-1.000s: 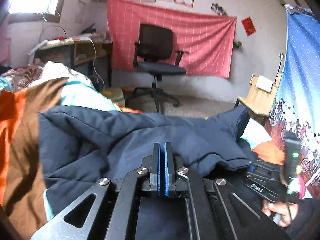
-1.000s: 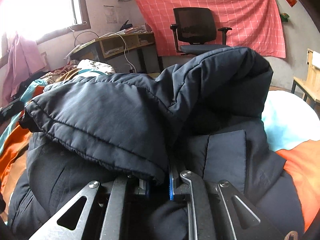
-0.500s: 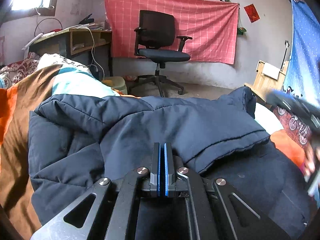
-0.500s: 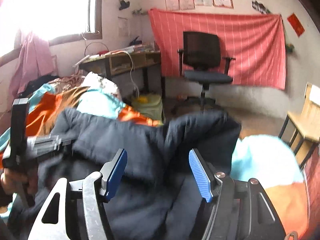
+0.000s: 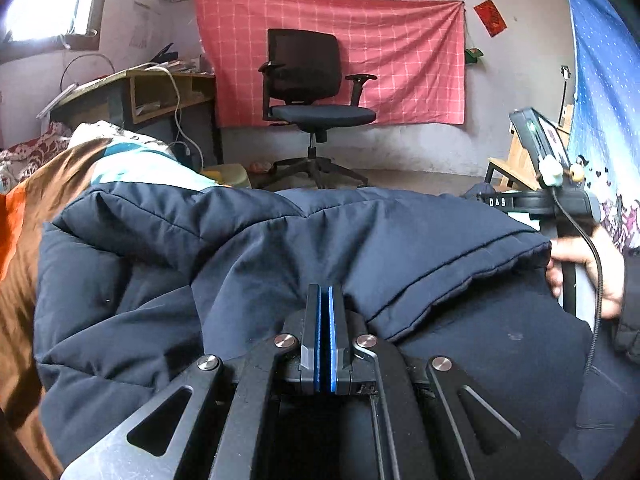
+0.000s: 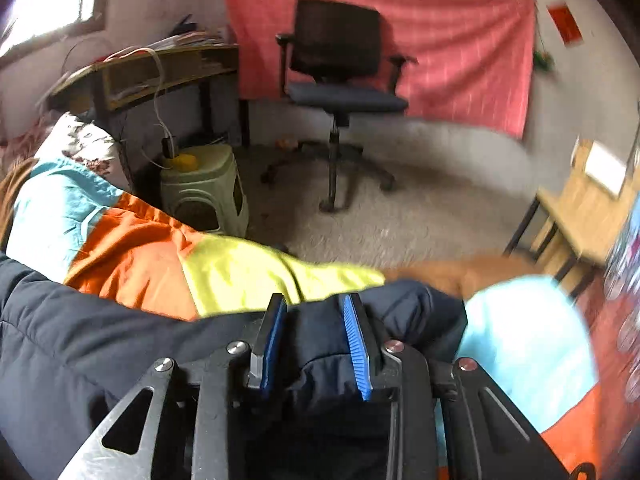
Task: Fold large clothes
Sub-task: 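Lay the hem over the collar and open the right gripper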
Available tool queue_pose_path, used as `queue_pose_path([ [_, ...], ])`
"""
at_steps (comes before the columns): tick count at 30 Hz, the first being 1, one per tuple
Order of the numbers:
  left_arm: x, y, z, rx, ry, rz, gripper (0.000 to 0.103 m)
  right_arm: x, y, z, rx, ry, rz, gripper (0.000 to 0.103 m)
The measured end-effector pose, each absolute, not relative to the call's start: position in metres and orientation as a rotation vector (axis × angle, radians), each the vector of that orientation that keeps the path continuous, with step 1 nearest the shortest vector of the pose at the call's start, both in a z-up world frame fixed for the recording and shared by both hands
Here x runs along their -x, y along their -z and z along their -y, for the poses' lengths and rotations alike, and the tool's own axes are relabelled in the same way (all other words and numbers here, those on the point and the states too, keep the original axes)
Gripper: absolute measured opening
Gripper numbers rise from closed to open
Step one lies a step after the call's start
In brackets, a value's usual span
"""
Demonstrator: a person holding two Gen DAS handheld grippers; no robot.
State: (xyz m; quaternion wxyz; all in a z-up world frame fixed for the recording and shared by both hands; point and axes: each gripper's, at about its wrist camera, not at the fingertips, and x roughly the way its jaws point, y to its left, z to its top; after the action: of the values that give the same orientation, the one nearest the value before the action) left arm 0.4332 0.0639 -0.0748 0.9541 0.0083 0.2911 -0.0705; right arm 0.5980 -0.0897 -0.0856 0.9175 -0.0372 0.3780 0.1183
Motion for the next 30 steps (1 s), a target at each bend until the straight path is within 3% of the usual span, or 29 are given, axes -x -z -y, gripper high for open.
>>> queue_pose_path([
  [10,-0.438,0.085,-0.067,-0.005,0.177,-0.571,0.001,-0.601,0.130,0.129,-0.221,-0.321,-0.834,0.027],
  [14,-0.428,0.066,-0.089,0.089,0.223,-0.543,0.001,-0.592,0.105,0.117,-0.116,-0.290,-0.819,0.027],
  [15,-0.425,0.058,-0.095,0.100,0.217,-0.501,0.001,-0.586,0.094,0.113,-0.100,-0.299,-0.788,0.032],
  [18,-0.431,0.033,-0.116,0.158,0.191,-0.405,0.001,-0.559,0.062,0.091,-0.055,-0.414,-0.680,0.032],
  [22,-0.488,0.025,-0.135,0.159,0.013,-0.523,0.001,-0.531,0.059,0.053,0.063,-0.534,-0.684,0.031],
  [25,-0.518,0.048,-0.162,0.280,-0.030,-0.649,0.001,-0.520,0.063,0.051,0.024,-0.564,-0.701,0.032],
  [30,-0.526,0.086,-0.180,0.391,-0.003,-0.688,0.001,-0.514,0.078,0.049,0.040,-0.592,-0.689,0.032],
])
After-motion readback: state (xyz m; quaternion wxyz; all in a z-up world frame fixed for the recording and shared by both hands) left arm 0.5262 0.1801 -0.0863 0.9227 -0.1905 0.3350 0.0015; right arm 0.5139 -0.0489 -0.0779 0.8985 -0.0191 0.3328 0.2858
